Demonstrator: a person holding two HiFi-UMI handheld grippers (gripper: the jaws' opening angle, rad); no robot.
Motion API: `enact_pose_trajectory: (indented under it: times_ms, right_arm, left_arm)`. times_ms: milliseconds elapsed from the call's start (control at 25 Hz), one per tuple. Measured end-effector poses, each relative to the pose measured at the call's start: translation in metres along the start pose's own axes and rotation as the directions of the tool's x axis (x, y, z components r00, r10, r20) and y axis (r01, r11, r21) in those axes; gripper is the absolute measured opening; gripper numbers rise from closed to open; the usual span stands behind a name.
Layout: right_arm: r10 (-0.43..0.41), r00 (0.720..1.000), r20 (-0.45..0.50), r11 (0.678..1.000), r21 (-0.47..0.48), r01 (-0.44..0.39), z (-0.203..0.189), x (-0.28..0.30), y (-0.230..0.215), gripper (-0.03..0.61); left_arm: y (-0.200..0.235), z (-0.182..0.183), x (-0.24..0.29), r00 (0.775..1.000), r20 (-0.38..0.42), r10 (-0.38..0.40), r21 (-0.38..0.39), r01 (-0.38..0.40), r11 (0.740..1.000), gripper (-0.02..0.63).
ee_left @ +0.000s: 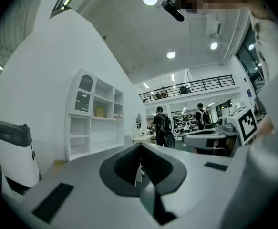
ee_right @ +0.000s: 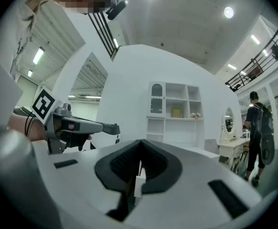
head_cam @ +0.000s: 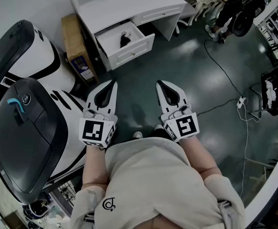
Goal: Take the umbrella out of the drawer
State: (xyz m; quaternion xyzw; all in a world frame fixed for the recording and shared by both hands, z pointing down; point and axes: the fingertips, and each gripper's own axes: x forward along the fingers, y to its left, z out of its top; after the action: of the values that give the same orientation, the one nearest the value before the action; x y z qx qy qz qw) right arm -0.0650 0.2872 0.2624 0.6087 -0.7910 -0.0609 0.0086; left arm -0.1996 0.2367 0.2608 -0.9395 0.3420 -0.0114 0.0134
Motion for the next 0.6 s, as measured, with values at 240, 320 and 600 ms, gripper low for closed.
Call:
enact_pose_trajectory:
  times_ms: [240,320,600]
  right_arm:
    - [-0.004,1.0,-0.012,1.0,0.009,0.004,-0.003,0.003,0.006,0.005]
    - [0.0,1.0,-0.019,1.0,0.019,0.001,-0.005,0.005,0.008,0.005]
    - [-0.048,0.998,-0.036,0.997,0.058,0.05,-0.011,0.011,0.001,0.005]
  left_arm:
    - [0.008,-0.002,-0.003,1.0,0.0,0.003,-0.013,-0.003,1.0,0.012]
    - [0.011,-0.003,-0.004,1.0,0.001,0.004,-0.017,-0.004,1.0,0.012]
    - [0.019,-0.006,0.0,1.0,0.001,0.003,-0.035,-0.003,0.999,0.012]
